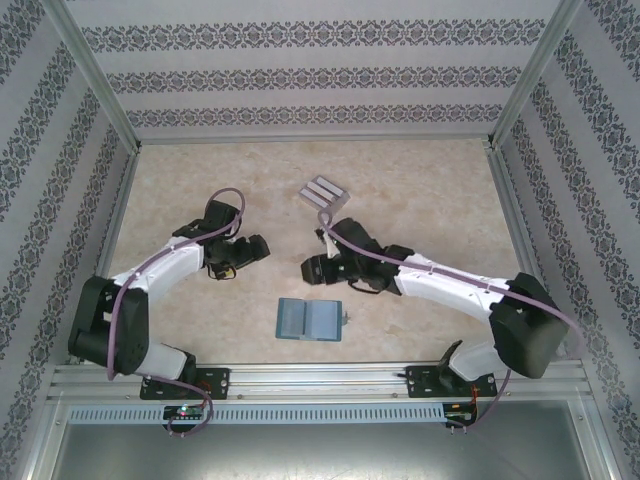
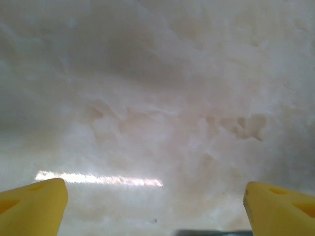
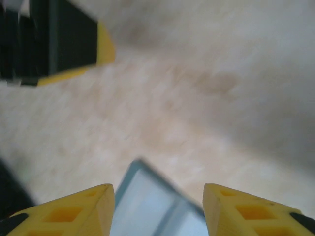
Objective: Put the credit cards into the card holder
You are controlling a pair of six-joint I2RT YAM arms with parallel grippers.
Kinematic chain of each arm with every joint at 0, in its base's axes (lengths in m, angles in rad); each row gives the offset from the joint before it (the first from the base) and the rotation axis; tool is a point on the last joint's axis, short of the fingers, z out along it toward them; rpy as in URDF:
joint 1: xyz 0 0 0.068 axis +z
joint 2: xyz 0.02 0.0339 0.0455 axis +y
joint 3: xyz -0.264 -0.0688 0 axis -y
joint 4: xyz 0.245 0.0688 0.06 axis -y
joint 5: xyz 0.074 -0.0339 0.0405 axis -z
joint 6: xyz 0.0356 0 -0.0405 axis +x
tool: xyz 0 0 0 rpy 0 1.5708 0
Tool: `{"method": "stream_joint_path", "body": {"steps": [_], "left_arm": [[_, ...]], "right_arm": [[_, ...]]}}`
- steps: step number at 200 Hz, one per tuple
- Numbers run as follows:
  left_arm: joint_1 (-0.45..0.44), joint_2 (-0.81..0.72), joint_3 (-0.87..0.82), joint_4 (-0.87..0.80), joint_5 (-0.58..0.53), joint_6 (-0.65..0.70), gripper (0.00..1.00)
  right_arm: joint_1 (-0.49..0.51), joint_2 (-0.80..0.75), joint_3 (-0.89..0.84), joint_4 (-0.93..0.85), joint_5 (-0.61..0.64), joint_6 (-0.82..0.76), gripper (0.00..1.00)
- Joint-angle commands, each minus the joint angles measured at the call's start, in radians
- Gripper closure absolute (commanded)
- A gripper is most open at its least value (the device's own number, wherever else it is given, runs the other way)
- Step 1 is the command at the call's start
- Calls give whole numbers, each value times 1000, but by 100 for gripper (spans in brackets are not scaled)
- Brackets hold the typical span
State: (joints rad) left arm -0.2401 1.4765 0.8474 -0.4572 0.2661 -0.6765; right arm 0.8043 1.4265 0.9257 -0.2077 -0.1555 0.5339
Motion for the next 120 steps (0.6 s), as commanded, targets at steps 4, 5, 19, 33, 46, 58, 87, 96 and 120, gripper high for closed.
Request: {"method": "stream_joint_path", "body": {"steps": [4,5,19,33,46,58,87,96,120], "left_arm": [[23,48,-37,169,4,51,3],[24,49,-42,180,7,52,3],[23,57,-106,331,48,66,1],[23,57,-160,436,54,82,0],[22,56,-181,476,56,83,1],[20,48,-198,510,59,89,1],[19,5,-238,526,21,92,1],[19,-10,-240,520,7,95,1],[19,-37,-256,518,-47,105,0]], "right_arm": [[-55,30,117,-110,252,-213,45],[-58,32,120,-110,255,-219,45],[-83,79,186,-90,301,-301,40],[-104,140,247,-62,356,-349,32],[-138,223,331,-81,335,-386,29],[-179,313,451,-164,258,-399,29],[-245,480,629,-241,84,-467,30],[-244,519,681,-273,115,-506,30],[-241,624,813,-392,165,-619,30]]}}
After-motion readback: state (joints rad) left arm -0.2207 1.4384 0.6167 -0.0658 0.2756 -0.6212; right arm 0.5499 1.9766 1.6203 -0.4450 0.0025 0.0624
